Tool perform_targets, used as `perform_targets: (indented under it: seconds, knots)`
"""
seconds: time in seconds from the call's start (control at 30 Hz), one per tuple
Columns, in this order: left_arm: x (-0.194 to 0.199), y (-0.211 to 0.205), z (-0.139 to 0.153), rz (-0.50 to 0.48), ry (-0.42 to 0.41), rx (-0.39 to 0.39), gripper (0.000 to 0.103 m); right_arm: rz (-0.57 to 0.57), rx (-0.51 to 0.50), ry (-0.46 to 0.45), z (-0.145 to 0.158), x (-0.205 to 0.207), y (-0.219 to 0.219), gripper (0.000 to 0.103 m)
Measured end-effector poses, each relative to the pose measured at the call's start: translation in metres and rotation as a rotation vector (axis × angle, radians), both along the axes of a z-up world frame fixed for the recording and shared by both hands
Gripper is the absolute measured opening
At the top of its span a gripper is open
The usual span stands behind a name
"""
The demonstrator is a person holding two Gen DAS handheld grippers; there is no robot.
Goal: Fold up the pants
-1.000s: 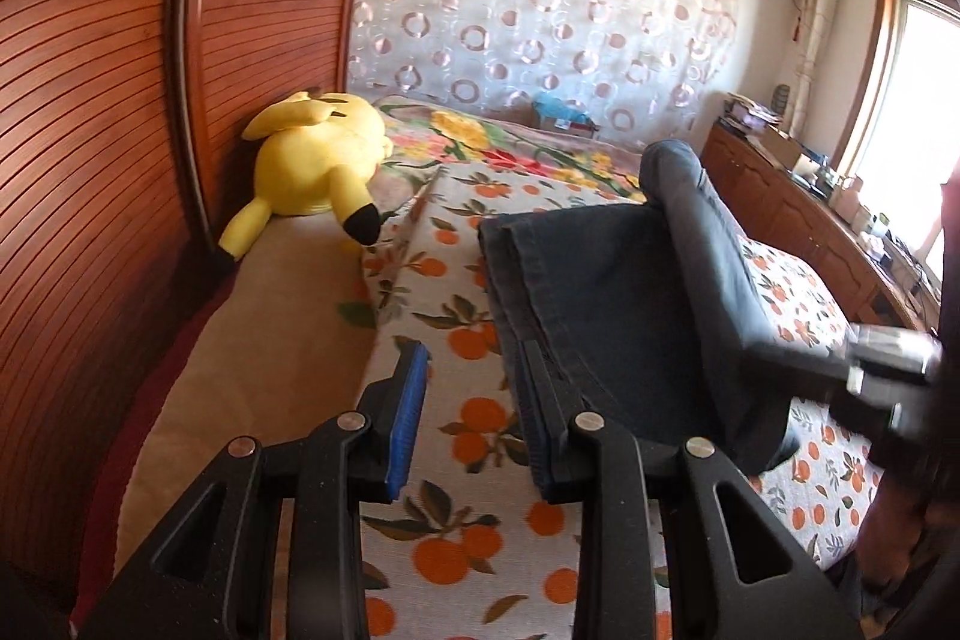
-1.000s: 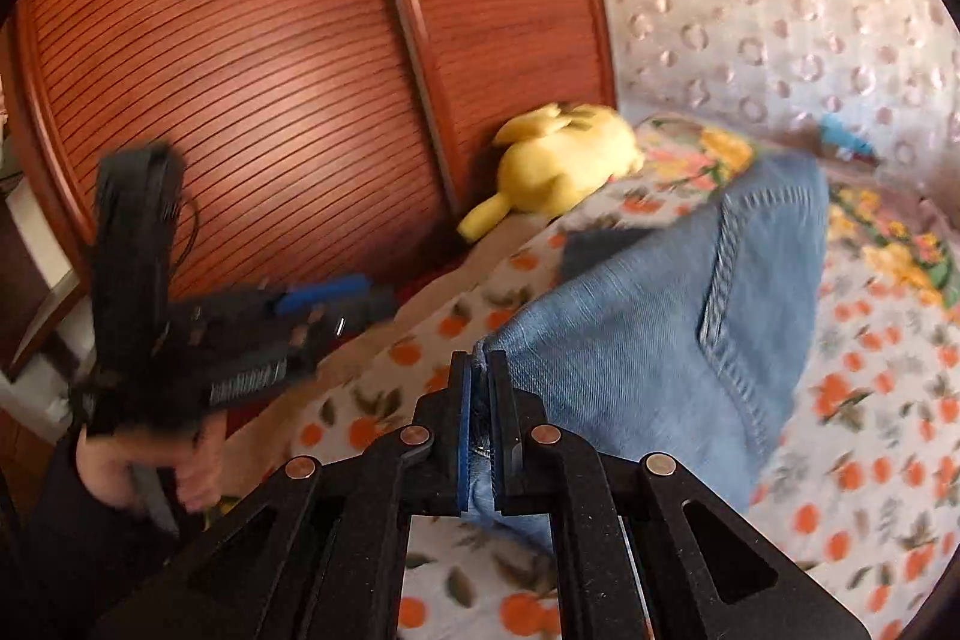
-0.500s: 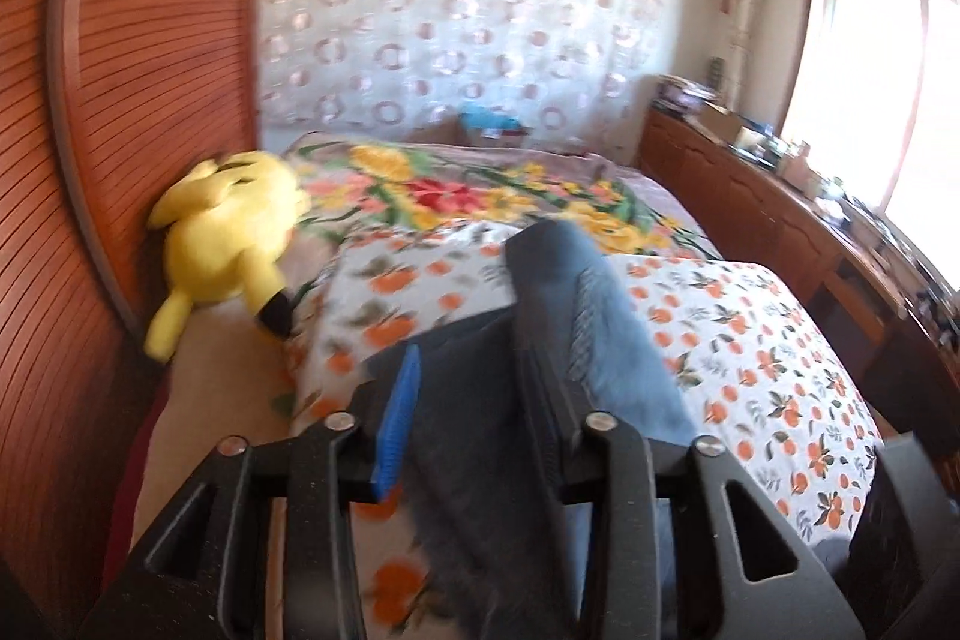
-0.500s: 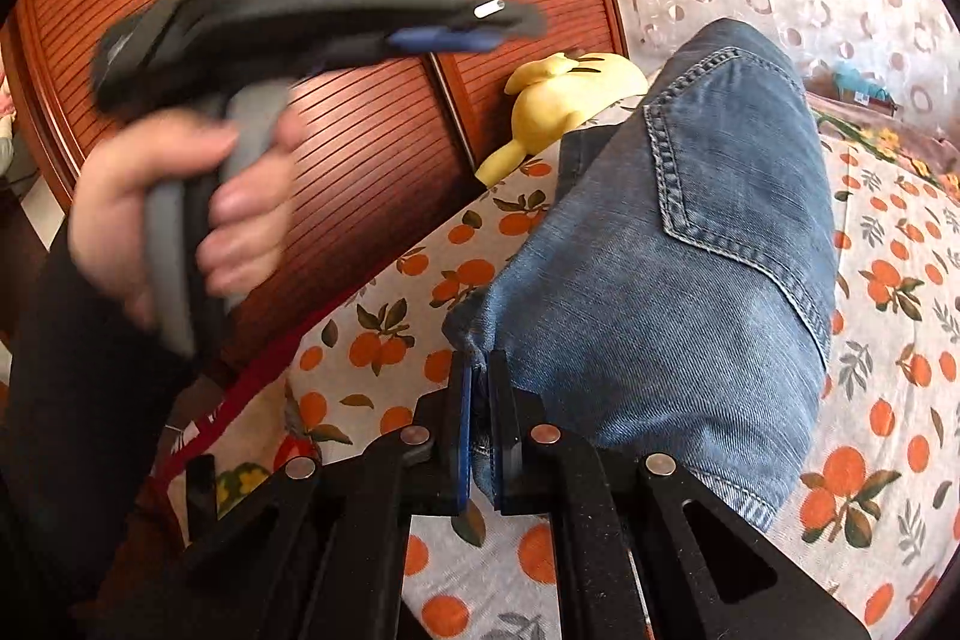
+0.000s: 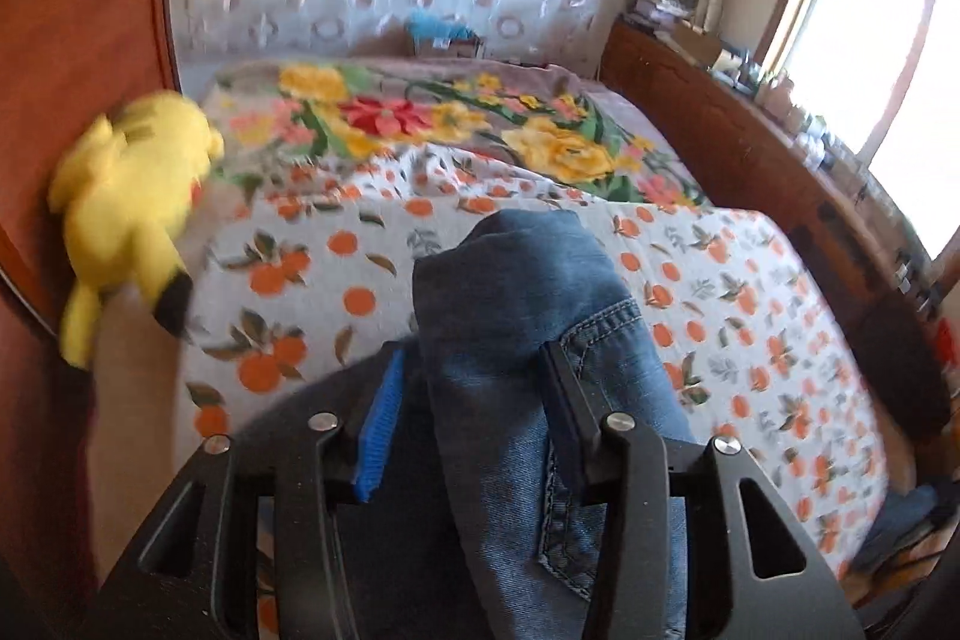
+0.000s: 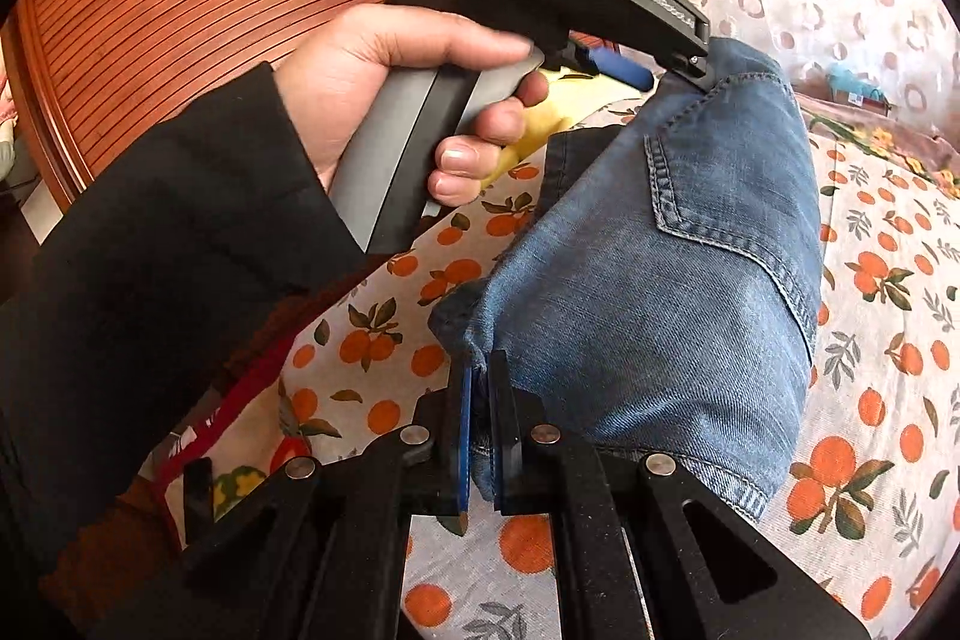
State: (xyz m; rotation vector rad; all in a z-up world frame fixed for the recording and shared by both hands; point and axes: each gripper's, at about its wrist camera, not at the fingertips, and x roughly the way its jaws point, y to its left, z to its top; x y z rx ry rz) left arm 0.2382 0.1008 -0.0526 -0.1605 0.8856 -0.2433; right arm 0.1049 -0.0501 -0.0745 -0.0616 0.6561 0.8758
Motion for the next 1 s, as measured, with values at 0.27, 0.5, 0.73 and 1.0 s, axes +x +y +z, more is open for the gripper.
perform_targets:
  seconds: [0.27,0.5,0.73,1.0]
  knots:
    - [-0.023,-0.014,0.012,-0.047,-0.022,0.026,0.007,0.017,0.014,0.001,-0.001,-0.001,-0.003,0.004]
    - [-0.06,-0.002,0.052,0.001,-0.135,0.11,0.005,0.075,0.035,-0.021,0.006,-0.012,-0.005,0.004]
    - [-0.063,0.036,-0.01,0.114,-0.033,0.198,0.005,0.116,0.012,-0.006,0.001,-0.02,0.006,0.004]
    - [-0.066,0.039,-0.042,0.129,-0.023,0.219,0.005,0.029,0.036,-0.009,0.024,-0.02,-0.017,0.007]
